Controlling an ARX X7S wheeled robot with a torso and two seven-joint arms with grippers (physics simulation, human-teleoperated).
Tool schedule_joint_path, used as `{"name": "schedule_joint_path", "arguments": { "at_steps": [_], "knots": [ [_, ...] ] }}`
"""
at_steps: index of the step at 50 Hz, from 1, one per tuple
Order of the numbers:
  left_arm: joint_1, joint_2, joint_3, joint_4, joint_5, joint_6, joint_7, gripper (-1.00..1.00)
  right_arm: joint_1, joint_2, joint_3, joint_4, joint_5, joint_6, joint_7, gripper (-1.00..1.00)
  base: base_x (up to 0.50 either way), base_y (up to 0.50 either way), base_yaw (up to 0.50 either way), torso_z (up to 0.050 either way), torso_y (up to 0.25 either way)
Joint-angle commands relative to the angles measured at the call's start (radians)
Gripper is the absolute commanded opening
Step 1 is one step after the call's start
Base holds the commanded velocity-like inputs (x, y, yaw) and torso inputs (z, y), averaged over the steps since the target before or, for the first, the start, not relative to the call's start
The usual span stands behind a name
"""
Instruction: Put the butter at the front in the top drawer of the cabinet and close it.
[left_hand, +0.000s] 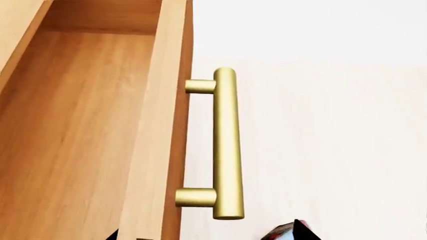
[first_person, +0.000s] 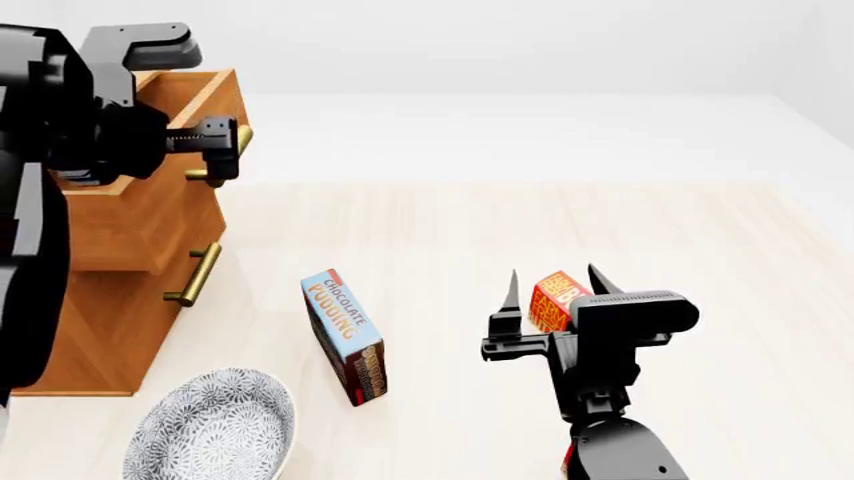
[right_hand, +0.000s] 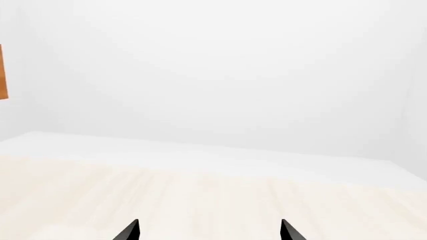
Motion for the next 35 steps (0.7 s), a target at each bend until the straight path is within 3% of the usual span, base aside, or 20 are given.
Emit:
{"name": "schedule_joint_path", "arguments": {
  "at_steps": [1, 35],
  "knots": [
    [0.005, 0.007, 0.003, 0.020, -0.011, -0.025, 0.064, 1.00, 0.002, 0.003, -0.004, 0.001, 0.003, 0.000, 0.004, 1.00, 0.00, 0.00, 0.00, 0.000, 0.000],
    [0.085, 0.024, -0.031, 0.285, -0.092, -0.184, 0.160, 1.00, -0.001, 0.014, -0.011, 0.000, 0.015, -0.007, 0.014, 1.00, 0.00, 0.00, 0.00, 0.000, 0.000]
  ]
}}
